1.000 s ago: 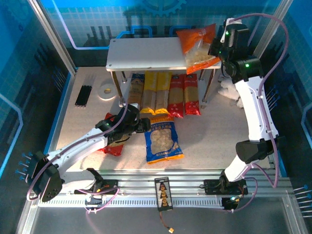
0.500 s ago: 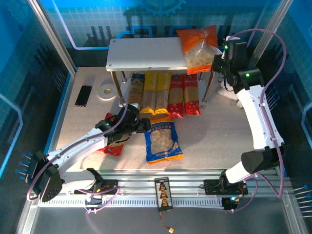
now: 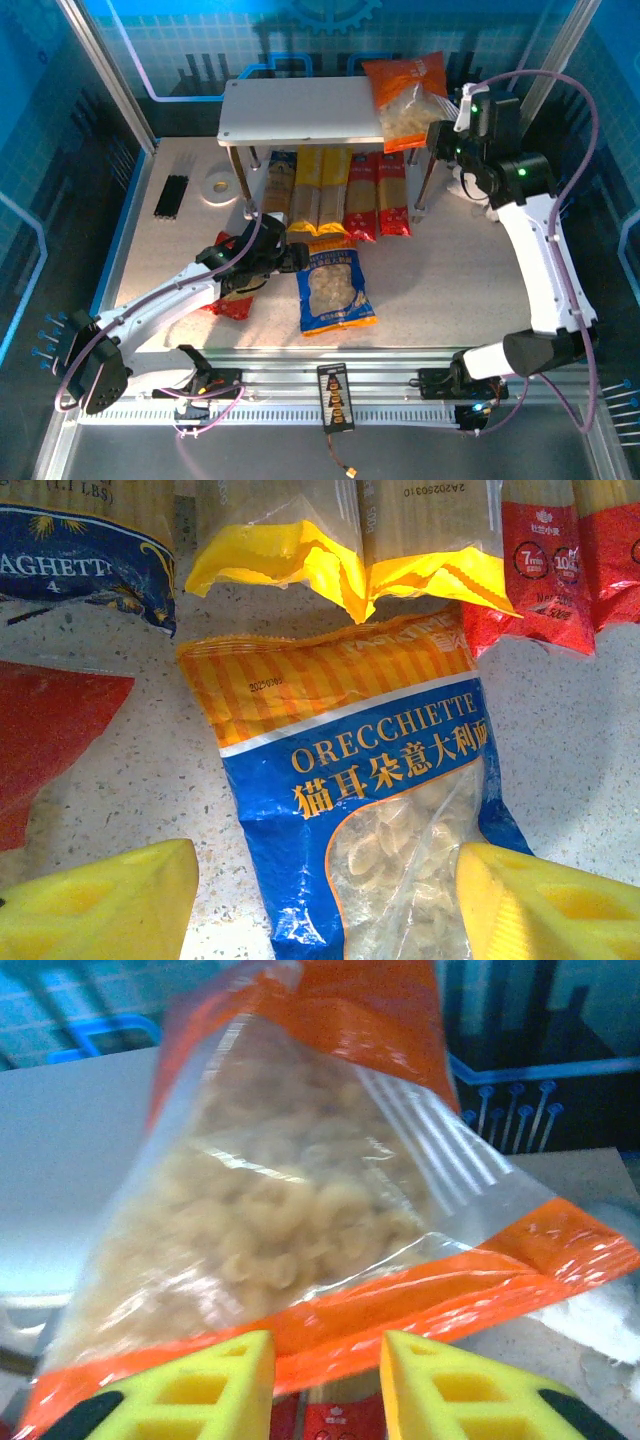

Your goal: Place and organize the pasta boxes and bags onto the shelf

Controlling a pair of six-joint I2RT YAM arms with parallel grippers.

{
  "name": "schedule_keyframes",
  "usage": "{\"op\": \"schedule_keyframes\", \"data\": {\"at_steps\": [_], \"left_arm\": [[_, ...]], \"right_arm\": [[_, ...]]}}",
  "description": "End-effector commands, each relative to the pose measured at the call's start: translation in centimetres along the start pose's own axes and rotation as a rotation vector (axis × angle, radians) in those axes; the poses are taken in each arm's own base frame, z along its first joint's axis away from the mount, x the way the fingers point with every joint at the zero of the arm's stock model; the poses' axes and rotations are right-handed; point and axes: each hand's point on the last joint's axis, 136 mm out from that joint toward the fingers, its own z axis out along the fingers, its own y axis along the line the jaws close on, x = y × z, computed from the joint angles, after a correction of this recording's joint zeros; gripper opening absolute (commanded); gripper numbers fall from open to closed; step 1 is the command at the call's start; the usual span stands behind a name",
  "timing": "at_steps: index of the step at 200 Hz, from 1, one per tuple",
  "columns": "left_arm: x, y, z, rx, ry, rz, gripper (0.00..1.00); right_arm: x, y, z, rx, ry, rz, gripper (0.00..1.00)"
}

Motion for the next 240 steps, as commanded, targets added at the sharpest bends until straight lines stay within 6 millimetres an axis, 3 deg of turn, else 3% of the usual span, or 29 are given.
{"op": "schedule_keyframes", "data": {"at_steps": [1,27,84,171,240], "left_arm": [[0.3,-0.4,0.0,0.018,0.008,0.011,0.69],[0.4,-0.6,-0.1,0.023,0.008,0.013,0.69],[0.4,-0.6,-0.6,0.019,0.000,0.017,0.69],[0.7,-0.4,-0.3,0.014,0.007,0.017,0.69],[0.8,-0.3,-0.1,0.007,0.008,0.021,0.69]], "right_arm": [[1.2,1.6,-1.2,-0.058,0.028,-0.027,0.25],[3.0,2.2,-1.0,-0.069,0.081,-0.052,0.08],[6.6,3.5,0.1,-0.080,0.171,-0.087,0.07],[4.8,5.0,4.4,-0.083,0.135,-0.070,0.07],[3.1,7.1,6.2,-0.110,0.114,-0.089,0.07]]}}
